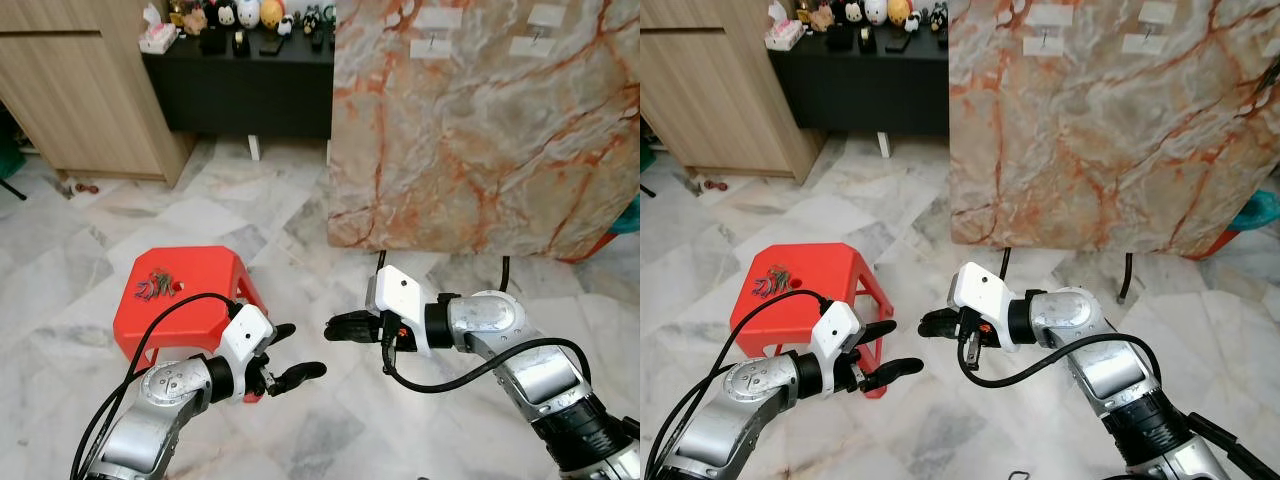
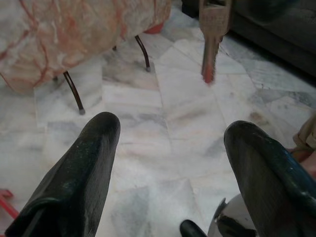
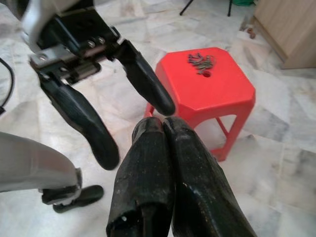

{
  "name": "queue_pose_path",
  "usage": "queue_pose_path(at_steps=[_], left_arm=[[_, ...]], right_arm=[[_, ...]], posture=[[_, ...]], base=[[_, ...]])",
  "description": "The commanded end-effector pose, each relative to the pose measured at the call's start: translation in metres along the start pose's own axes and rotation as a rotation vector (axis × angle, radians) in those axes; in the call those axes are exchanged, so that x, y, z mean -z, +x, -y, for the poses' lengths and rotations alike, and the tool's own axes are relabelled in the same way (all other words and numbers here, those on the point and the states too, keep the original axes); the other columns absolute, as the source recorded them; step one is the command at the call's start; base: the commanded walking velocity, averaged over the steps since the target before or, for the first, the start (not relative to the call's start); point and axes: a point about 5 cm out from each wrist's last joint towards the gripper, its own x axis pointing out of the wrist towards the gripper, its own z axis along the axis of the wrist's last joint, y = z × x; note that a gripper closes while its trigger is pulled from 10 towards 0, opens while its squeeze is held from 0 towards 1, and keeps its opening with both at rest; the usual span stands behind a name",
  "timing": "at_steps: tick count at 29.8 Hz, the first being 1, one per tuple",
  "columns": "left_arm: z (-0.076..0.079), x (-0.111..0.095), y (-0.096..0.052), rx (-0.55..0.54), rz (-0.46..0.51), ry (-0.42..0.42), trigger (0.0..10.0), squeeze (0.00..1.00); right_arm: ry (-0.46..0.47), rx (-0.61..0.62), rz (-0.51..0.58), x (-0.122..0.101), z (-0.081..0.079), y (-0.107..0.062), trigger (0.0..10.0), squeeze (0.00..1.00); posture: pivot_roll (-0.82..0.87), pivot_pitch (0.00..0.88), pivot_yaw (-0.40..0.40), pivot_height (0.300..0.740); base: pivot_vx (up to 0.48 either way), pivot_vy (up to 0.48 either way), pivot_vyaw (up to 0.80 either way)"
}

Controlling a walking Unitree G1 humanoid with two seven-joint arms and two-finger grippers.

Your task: Hang keys on a hook

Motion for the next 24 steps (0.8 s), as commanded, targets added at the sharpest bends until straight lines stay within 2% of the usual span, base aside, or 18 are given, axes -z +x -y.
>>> queue_pose_path(at_steps=[1, 8, 13, 24], left_arm=[[0.002, 0.001, -0.001, 0.008, -0.004, 0.017, 10.0, 0.0], [-0.003, -0.005, 0.006, 0.005, 0.021, 0.026, 10.0, 0.0], [-0.004, -0.013, 0.015, 0.023, 0.051, 0.044, 10.0, 0.0], [-0.002, -0.026, 0.025, 0.036, 0.108, 0.073, 10.0, 0.0]], right_arm=[[-0.036, 0.018, 0.006, -0.003, 0.004, -0.002, 10.0, 0.0], [-0.025, 0.094, 0.049, -0.006, 0.014, 0.003, 10.0, 0.0], [-0.023, 0.094, 0.055, -0.003, 0.016, 0.005, 10.0, 0.0], [0.005, 0.112, 0.077, 0.002, 0.02, 0.012, 10.0, 0.0]], posture=[[0.06, 0.0, -0.052, 0.74], [0.07, 0.0, -0.058, 0.74], [0.07, 0.0, -0.063, 0.74], [0.09, 0.0, -0.091, 0.74]], base=[[0.0, 0.0, 0.0], [0.0, 0.0, 0.0], [0.0, 0.0, 0.0], [0.0, 0.0, 0.0]])
